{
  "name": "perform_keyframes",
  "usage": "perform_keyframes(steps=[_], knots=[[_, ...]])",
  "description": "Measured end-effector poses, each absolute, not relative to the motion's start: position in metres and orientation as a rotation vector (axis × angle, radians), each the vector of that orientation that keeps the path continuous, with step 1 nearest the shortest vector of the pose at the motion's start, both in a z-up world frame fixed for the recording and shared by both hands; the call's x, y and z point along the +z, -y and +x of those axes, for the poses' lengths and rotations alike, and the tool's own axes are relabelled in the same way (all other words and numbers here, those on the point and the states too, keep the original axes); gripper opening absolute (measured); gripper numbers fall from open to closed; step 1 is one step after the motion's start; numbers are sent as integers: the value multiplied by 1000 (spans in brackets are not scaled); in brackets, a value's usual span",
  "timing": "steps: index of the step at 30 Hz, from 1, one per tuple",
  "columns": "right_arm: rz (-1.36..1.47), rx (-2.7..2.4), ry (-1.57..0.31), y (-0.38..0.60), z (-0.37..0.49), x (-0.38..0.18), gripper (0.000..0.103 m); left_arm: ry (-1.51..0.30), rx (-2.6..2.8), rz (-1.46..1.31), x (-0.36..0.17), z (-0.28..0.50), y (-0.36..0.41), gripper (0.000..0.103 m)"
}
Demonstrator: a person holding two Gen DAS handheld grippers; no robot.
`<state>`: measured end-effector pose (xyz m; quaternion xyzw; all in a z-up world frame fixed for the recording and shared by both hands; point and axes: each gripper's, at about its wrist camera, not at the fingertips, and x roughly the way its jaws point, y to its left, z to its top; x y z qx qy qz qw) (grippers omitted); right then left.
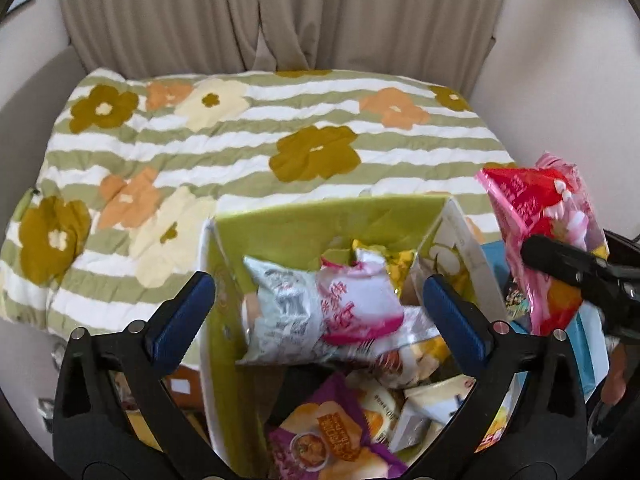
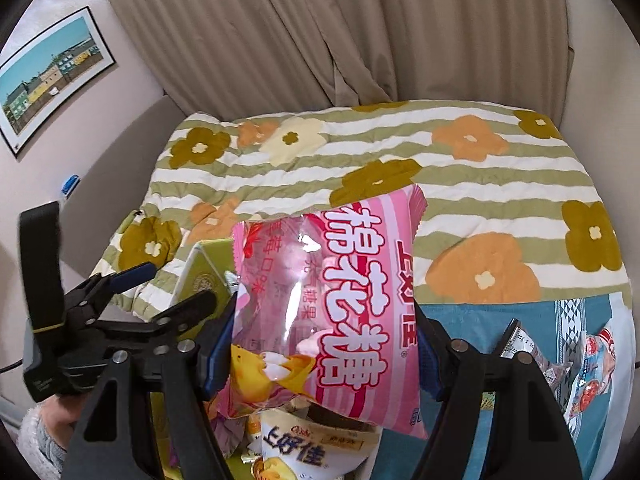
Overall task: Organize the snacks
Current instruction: 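Carry both bags over the yellow box and open both tools to drop them, then move both tools back over the brown bag and shrimp flake bag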
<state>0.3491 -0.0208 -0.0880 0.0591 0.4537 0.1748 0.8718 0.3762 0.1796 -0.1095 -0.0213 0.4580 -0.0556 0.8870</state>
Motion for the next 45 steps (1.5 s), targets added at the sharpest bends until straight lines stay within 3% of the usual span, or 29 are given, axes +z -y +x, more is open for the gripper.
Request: perform_keyframes(steps=[16,18,20,23,30,45], knots=[[112,356,-1003,-11,374,-110,73,-959,-118,-65,-111,353,-214,103],[135,360,-1019,-16,380,-112,79,-959,-125,-67,-111,354,-215,103],[151,356,-1027,-19,383,-116,93,-964,-131,-60,-112,354,-214,103],[158,315,-1010,-18,379,-117,102,-968,-142,-44,-116,351,-209,103],[124,291,-1007,-12,360,-119,102,-977,-149,-32,-119,344,-200,103],[116,358,-844,13,307,-55,102,-845,-52,-2,-57,284,-165,103]])
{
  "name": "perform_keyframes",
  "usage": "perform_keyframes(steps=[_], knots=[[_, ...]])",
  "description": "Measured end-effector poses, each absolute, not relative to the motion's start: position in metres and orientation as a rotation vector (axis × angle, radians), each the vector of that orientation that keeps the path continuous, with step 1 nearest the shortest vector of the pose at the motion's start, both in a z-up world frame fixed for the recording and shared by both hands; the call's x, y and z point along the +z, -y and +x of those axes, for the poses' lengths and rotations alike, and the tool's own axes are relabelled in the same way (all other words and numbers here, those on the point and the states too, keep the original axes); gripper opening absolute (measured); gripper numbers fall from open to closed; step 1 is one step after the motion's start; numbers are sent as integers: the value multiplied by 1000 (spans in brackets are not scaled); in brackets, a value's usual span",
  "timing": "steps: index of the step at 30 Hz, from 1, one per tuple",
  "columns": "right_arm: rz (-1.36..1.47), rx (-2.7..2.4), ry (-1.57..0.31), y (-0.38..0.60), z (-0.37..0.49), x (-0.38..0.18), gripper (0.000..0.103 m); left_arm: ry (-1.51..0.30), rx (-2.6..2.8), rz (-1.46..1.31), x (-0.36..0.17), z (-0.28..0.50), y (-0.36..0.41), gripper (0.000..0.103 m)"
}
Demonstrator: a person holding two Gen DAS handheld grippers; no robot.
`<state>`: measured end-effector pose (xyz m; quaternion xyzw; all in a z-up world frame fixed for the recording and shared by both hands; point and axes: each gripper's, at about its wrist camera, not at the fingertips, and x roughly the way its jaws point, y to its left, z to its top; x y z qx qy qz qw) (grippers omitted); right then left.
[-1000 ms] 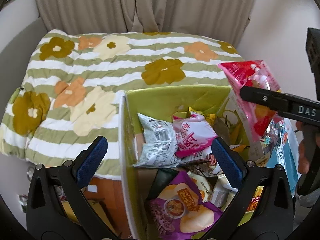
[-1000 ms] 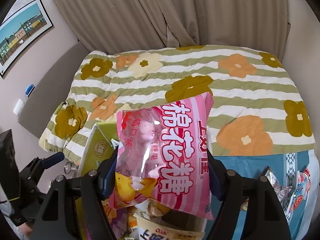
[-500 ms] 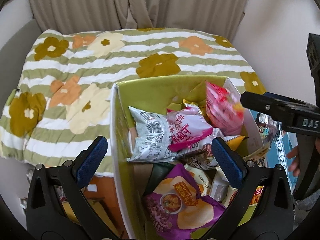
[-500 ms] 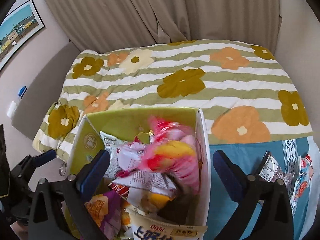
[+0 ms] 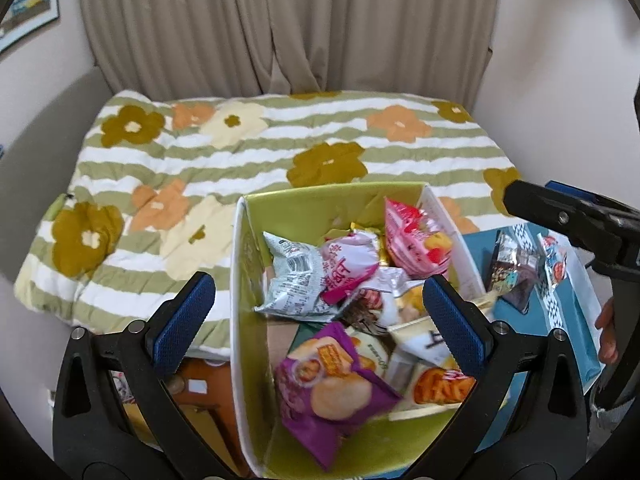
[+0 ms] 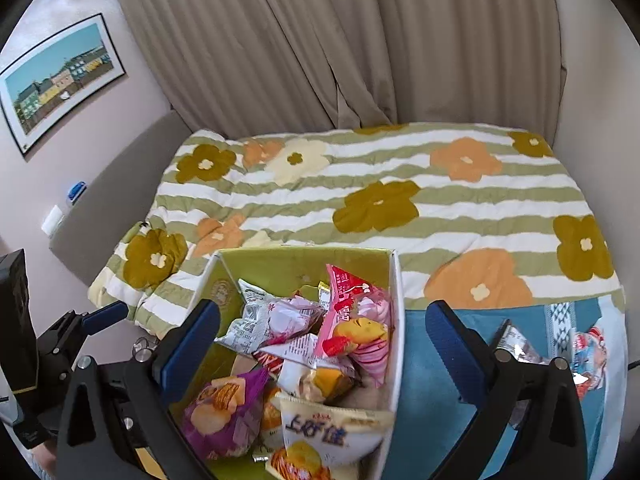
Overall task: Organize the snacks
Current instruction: 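Move both tools back over the brown bag and shrimp flake bag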
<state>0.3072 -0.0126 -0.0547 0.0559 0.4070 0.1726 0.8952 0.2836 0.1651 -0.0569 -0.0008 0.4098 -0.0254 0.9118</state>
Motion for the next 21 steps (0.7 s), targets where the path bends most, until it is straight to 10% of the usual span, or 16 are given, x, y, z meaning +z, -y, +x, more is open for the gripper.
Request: perform_keyframes(steps=[21], knots=[[78,266,-704,185,168,-31,102,-748,-58,-2,-36,173,13,103]])
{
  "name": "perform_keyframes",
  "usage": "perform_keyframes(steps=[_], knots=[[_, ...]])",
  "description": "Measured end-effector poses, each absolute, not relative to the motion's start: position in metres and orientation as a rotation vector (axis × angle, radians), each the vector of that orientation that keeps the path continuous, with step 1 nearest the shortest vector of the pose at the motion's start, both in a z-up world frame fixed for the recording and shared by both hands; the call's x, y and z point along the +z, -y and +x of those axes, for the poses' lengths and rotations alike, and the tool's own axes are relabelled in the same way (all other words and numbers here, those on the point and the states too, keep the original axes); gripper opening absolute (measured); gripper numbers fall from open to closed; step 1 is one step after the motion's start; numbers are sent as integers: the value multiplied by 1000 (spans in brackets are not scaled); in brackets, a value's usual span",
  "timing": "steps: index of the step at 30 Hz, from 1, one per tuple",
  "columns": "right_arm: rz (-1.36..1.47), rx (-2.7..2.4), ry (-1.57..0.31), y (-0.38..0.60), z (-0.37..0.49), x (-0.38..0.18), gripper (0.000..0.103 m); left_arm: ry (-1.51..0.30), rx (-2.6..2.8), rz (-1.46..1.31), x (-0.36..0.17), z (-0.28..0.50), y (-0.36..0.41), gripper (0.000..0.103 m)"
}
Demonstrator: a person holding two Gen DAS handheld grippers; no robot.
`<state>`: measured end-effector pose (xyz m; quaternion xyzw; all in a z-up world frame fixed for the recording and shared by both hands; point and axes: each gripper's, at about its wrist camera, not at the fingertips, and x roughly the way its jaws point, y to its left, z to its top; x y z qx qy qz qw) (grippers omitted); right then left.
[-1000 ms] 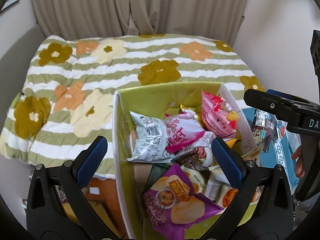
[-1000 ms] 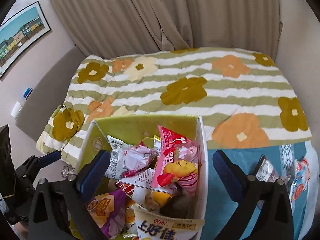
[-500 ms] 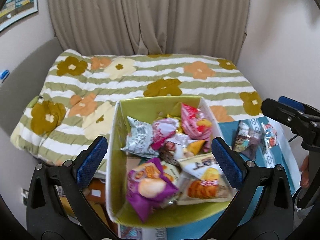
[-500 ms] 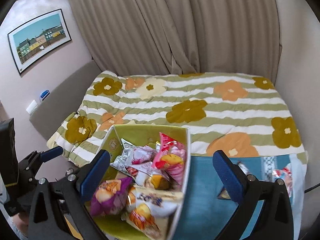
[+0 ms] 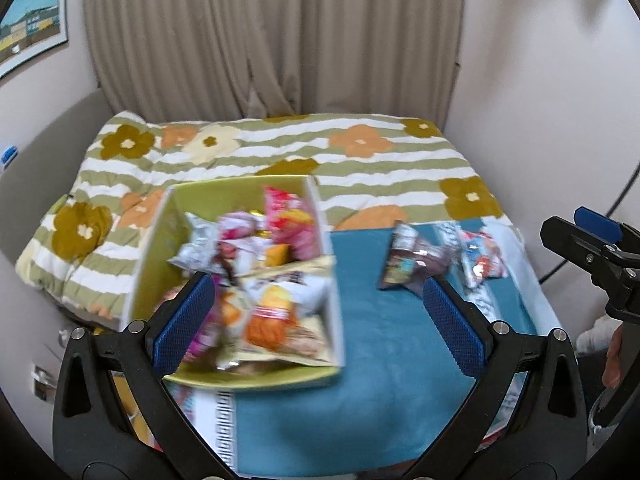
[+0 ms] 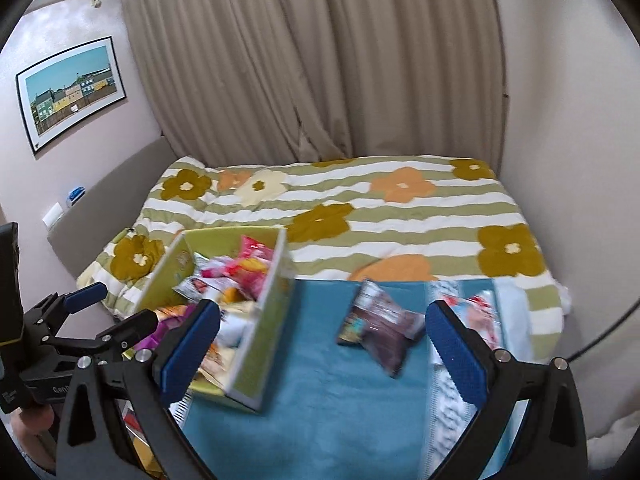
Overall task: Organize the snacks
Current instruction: 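Move both tools back over the brown bag and shrimp flake bag, then grasp the brown chocolate bag with the left tool while the right tool grasps the shrimp flake bag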
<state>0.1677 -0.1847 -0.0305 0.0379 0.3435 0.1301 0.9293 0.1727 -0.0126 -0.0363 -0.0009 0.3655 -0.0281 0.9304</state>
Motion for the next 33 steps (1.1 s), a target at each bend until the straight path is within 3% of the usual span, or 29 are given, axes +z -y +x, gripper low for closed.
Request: perform_keyframes(steps=[14,25,33], knots=[[94,115,-719,296,176,-54,102,-857,-224,33,-94,241,133,103],[195,82,-902,340,250,-130,102,-1058,-264,178,-186,338,187,103],[223,97,-1020,344,292,-178,102,-1046,-227,426,-227,356,219,103]])
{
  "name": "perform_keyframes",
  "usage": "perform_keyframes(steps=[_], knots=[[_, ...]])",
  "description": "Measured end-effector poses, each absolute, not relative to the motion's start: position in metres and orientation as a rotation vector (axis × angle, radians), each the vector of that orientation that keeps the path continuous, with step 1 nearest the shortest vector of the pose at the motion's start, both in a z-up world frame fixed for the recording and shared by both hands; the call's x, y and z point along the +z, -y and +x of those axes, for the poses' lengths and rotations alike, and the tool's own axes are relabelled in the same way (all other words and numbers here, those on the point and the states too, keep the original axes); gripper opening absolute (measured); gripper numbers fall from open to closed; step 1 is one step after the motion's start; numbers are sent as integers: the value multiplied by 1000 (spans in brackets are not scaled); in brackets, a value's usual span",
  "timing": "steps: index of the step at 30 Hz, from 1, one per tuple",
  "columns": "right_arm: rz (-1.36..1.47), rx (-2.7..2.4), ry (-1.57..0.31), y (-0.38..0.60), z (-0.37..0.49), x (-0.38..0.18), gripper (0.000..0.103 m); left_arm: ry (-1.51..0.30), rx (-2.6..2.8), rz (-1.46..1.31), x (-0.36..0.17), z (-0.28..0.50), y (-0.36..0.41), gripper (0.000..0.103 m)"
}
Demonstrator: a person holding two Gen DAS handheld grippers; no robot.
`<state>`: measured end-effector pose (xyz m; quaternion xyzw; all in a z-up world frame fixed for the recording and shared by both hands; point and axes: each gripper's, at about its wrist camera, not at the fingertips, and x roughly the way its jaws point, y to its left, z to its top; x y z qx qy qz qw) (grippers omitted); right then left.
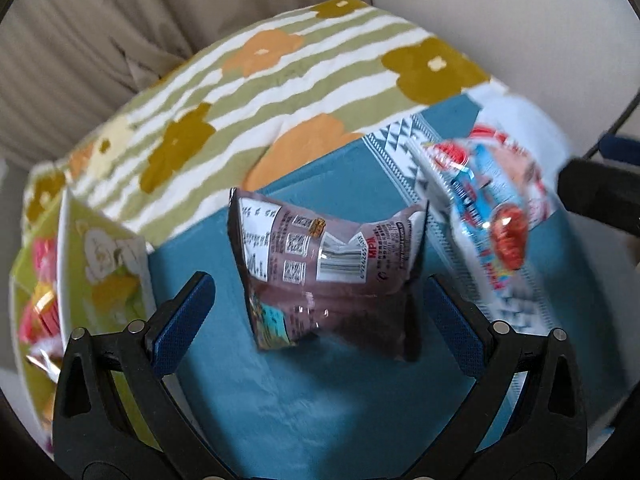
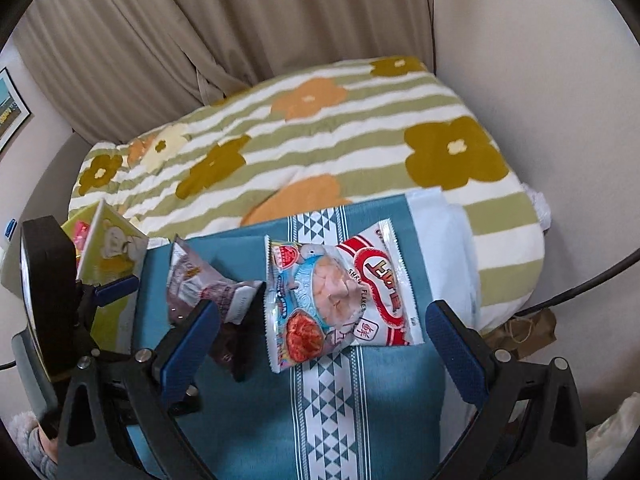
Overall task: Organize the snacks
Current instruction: 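Grasp the brown chocolate bag with the left tool while the right tool grasps the shrimp flake bag, then lift both bags and carry them over the yellow box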
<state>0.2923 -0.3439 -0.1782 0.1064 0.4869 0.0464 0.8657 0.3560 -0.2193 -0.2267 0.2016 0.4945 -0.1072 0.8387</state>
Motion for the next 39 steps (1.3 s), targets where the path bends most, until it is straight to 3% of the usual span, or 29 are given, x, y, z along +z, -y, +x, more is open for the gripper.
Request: perform_keyframes(steps=[21,30,39], knots=[[151,177,-1145,323,336,-245,102,-1096,-336,515,-276,386,233,103],[114,175,-1157,325,346,-252,102,-1111,-315,514,-278,395,224,81],[27,176,-1169,320,354,-261,102,-1119,-300,452,-266,394,213,75]])
